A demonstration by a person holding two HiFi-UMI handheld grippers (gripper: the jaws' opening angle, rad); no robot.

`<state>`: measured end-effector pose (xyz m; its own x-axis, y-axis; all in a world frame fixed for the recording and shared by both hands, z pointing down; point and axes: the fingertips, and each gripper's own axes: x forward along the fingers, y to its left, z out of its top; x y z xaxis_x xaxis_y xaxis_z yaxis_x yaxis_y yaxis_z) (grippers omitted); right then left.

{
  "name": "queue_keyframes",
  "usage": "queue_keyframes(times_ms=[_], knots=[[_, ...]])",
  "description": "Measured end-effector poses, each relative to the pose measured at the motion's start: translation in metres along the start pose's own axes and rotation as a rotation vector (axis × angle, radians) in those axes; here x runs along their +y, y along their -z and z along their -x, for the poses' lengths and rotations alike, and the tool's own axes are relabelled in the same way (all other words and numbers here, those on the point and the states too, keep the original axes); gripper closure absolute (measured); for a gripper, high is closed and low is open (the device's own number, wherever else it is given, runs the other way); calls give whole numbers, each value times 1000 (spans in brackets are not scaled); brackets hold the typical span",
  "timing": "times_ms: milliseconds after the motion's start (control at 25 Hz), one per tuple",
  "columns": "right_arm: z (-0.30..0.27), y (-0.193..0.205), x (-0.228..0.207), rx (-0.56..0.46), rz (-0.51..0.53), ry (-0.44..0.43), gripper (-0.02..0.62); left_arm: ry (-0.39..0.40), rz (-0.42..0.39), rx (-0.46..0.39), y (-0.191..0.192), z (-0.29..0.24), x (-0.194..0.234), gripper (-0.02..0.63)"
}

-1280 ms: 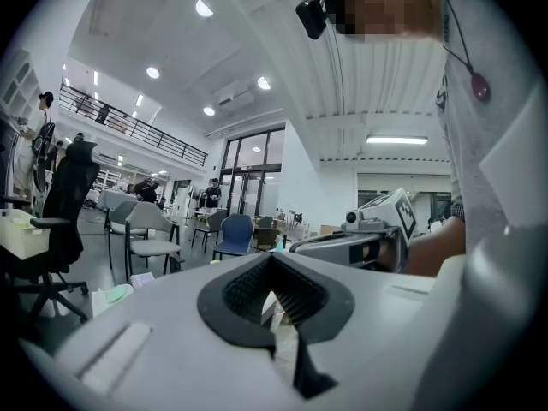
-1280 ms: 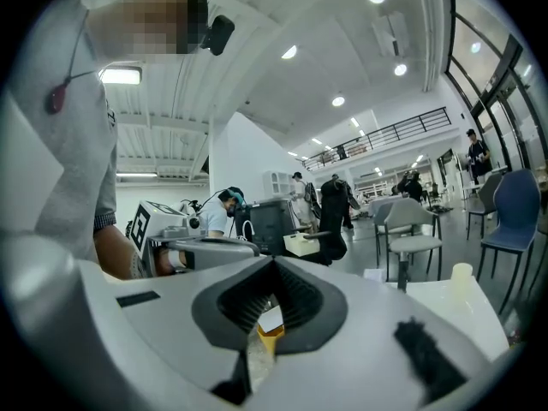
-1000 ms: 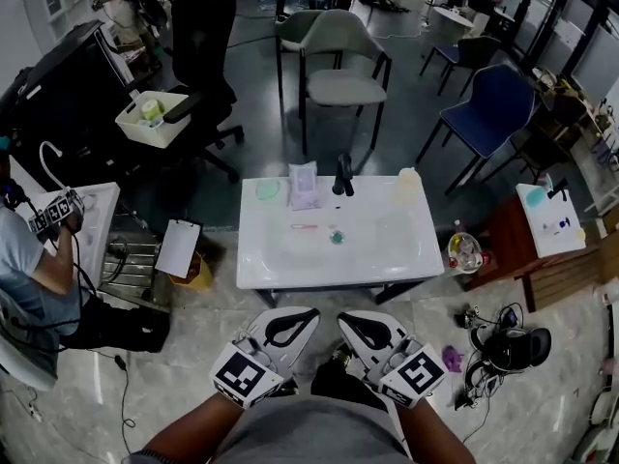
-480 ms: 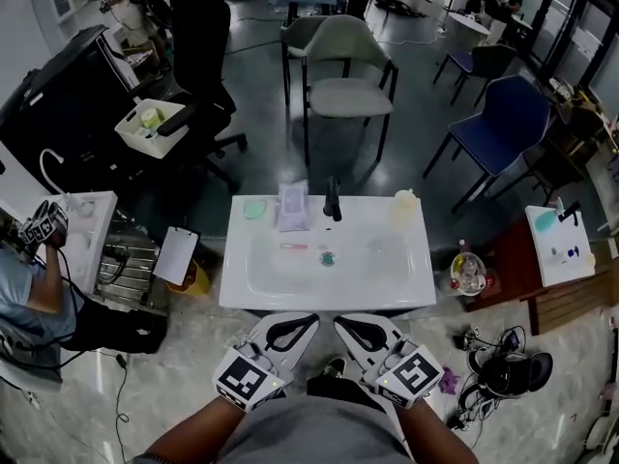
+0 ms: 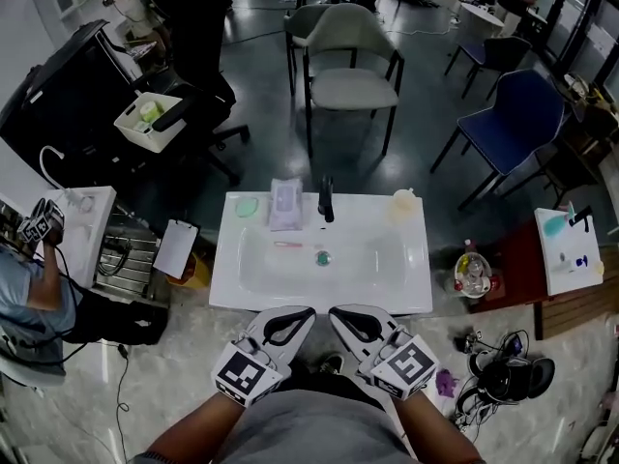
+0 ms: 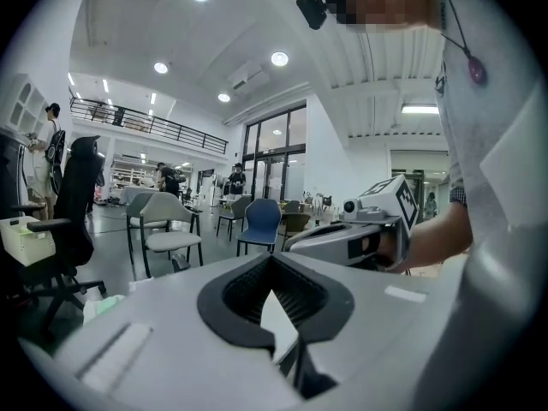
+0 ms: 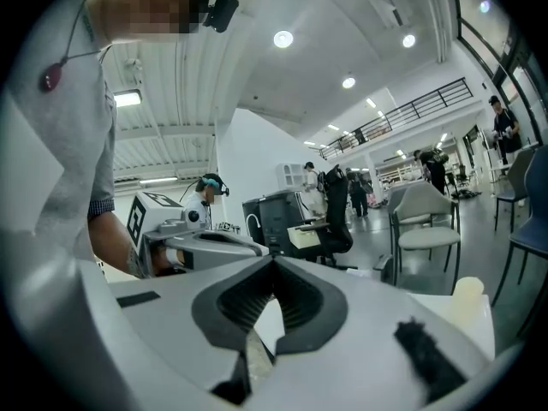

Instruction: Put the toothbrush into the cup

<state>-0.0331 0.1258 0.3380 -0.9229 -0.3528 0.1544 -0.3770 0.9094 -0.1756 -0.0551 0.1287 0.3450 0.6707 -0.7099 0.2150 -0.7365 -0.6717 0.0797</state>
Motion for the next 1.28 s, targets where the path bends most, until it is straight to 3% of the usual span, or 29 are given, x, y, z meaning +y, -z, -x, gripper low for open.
queue_keyframes(times_ms=[240, 360, 680, 1000, 1280], knots=[[-14, 19, -31, 14, -14, 25, 582, 10, -36, 46, 19, -23, 20, 598], [-26, 31, -44, 31, -32, 35, 583, -1, -5, 73, 29, -32, 37, 598], [-63, 55, -89, 79, -63, 95, 582, 51, -50, 147, 72, -63, 89, 598], [-107, 89, -124, 129, -134, 121, 583, 101, -39, 242, 115, -93, 128, 598], [-135, 131, -151, 184, -208, 170, 583, 77, -46, 362, 172, -110, 163, 598]])
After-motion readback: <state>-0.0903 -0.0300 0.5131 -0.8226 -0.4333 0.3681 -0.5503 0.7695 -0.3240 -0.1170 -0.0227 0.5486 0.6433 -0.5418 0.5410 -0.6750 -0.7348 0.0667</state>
